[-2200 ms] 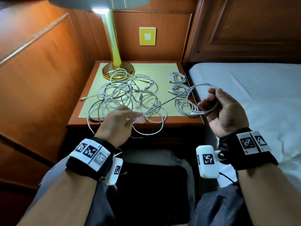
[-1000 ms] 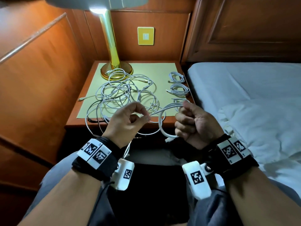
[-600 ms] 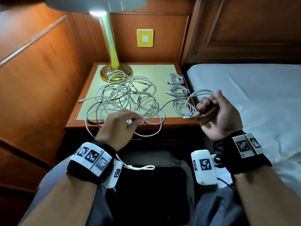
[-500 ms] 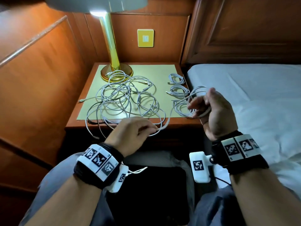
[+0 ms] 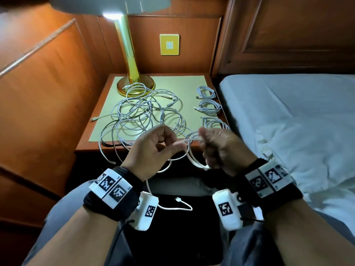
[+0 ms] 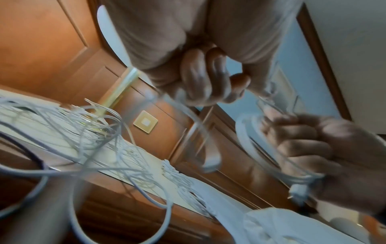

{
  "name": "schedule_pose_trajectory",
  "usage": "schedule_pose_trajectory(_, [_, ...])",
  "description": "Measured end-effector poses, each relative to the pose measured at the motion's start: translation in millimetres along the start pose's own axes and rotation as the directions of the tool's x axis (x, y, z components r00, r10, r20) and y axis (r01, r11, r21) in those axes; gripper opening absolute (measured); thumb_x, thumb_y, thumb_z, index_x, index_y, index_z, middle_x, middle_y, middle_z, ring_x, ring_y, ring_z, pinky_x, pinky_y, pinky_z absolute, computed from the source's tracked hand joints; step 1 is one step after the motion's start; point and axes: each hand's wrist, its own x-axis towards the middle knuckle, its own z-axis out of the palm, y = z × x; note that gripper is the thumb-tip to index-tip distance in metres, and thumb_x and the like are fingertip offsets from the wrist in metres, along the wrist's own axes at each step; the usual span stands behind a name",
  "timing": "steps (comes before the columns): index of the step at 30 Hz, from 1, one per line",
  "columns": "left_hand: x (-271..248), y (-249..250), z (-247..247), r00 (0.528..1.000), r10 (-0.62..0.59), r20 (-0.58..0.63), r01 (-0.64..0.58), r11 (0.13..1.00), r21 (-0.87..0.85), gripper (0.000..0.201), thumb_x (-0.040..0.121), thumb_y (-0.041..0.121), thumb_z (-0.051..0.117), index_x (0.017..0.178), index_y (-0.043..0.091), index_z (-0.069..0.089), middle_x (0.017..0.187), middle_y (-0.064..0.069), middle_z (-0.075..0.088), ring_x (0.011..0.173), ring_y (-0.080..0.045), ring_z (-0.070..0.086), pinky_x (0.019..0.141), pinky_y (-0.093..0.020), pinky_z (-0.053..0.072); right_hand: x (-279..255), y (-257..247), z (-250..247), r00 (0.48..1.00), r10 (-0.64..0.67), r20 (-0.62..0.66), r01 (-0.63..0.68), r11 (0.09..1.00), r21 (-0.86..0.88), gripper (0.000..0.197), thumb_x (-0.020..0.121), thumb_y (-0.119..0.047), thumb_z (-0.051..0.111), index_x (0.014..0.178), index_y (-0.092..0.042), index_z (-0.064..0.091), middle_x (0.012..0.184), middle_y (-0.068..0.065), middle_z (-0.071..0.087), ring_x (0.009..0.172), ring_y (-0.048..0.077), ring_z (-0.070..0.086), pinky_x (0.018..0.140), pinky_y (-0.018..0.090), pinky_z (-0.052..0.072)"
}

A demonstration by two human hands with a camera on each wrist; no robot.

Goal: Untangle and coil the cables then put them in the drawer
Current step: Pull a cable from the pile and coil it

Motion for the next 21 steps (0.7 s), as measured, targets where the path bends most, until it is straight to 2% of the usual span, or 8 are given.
schedule_pose_trajectory(3, [0.7, -5.5, -13.7, 0.997, -0.069, 0.035, 0.066, 0.995, 0.07, 0.029, 0.083, 0.035, 0.072, 0.084, 0.009, 0.06, 0.064, 0.007, 0.056, 0.052, -0.005, 0.046, 0.053, -0.015, 0.039, 0.7, -18.8, -23.2, 0.989, 0.034, -0.143, 0.005, 0.964, 0.265, 0.04, 0.09, -0.048, 0.054, 0.061, -0.023, 0.041, 0.044, -0.009, 0.022, 0.032, 0.006, 0.017, 0.038, 0.018, 0.011])
schedule_pose_trajectory(7, [-1.2, -18.4, -21.5, 0.981, -0.169, 0.093, 0.133, 0.941, 0.311, 0.019, 0.095, 0.036, 0.065, 0.084, 0.023, 0.058, 0.063, 0.007, 0.054, 0.053, -0.007, 0.043, 0.056, -0.03, 0.039, 0.6, -34.3, -58.4, 0.934, -0.011, -0.356, 0.17, 0.893, 0.417, 0.051, 0.096, -0.048, 0.053, 0.057, -0.025, 0.032, 0.041, -0.008, 0.018, 0.032, 0.004, 0.016, 0.035, 0.019, 0.016])
schedule_pose_trajectory(9, [-1.6, -20.0, -24.5, 0.984, -0.175, 0.041, 0.147, 0.916, 0.374, 0.016, 0.099, 0.03, 0.06, 0.083, 0.026, 0.061, 0.063, 0.017, 0.056, 0.054, 0.0, 0.043, 0.055, -0.021, 0.034, -0.5, -39.8, -71.3, 0.894, -0.042, -0.446, 0.274, 0.84, 0.469, 0.052, 0.099, -0.039, 0.051, 0.055, -0.025, 0.028, 0.046, -0.007, 0.013, 0.036, 0.007, 0.013, 0.038, 0.021, 0.018])
schedule_pose_trajectory(11, [1.1, -19.8, -28.4, 0.983, -0.176, -0.053, 0.184, 0.948, 0.261, 0.015, 0.101, 0.024, 0.056, 0.093, 0.026, 0.068, 0.058, 0.021, 0.053, 0.049, -0.001, 0.041, 0.049, -0.013, 0.029, -3.0, -43.1, -78.4, 0.868, -0.046, -0.495, 0.326, 0.805, 0.496, 0.051, 0.099, -0.034, 0.049, 0.054, -0.025, 0.026, 0.051, -0.006, 0.01, 0.041, 0.011, 0.009, 0.041, 0.023, 0.018])
schedule_pose_trajectory(13, [3.7, -19.1, -31.7, 0.984, -0.156, -0.082, 0.165, 0.98, 0.111, 0.011, 0.1, 0.025, 0.059, 0.107, 0.024, 0.067, 0.059, 0.018, 0.052, 0.048, -0.001, 0.04, 0.048, -0.012, 0.031, -5.7, -43.3, -78.5, 0.877, -0.023, -0.48, 0.299, 0.808, 0.507, 0.048, 0.098, -0.034, 0.046, 0.054, -0.025, 0.029, 0.05, -0.007, 0.013, 0.042, 0.012, 0.009, 0.044, 0.024, 0.016])
schedule_pose_trajectory(16, [1.9, -16.5, -29.1, 0.996, -0.083, -0.04, 0.085, 0.995, 0.06, 0.023, 0.093, 0.046, 0.062, 0.114, 0.04, 0.059, 0.069, 0.0, 0.048, 0.053, -0.005, 0.041, 0.053, -0.021, 0.036, -5.8, -37.7, -69.6, 0.924, 0.007, -0.382, 0.198, 0.847, 0.494, 0.046, 0.098, -0.038, 0.044, 0.057, -0.025, 0.028, 0.048, -0.007, 0.014, 0.04, 0.011, 0.011, 0.045, 0.025, 0.014])
schedule_pose_trajectory(18, [0.4, -11.2, -24.2, 0.996, -0.025, -0.083, 0.034, 0.992, 0.119, 0.017, 0.1, 0.034, 0.056, 0.116, 0.036, 0.063, 0.066, 0.012, 0.051, 0.055, 0.0, 0.046, 0.058, -0.017, 0.038, -3.5, -35.0, -62.0, 0.936, -0.001, -0.353, 0.177, 0.866, 0.467, 0.046, 0.098, -0.04, 0.045, 0.059, -0.026, 0.026, 0.047, -0.007, 0.015, 0.039, 0.011, 0.012, 0.045, 0.025, 0.015])
schedule_pose_trajectory(21, [-1.0, -7.9, -17.8, 0.991, 0.06, -0.122, -0.021, 0.953, 0.302, 0.024, 0.103, 0.008, 0.052, 0.12, 0.009, 0.069, 0.072, 0.013, 0.056, 0.062, 0.007, 0.055, 0.064, 0.001, 0.036, -2.3, -34.3, -54.7, 0.937, -0.017, -0.349, 0.179, 0.88, 0.439, 0.046, 0.098, -0.038, 0.044, 0.058, -0.026, 0.024, 0.048, -0.008, 0.014, 0.041, 0.012, 0.009, 0.046, 0.026, 0.013])
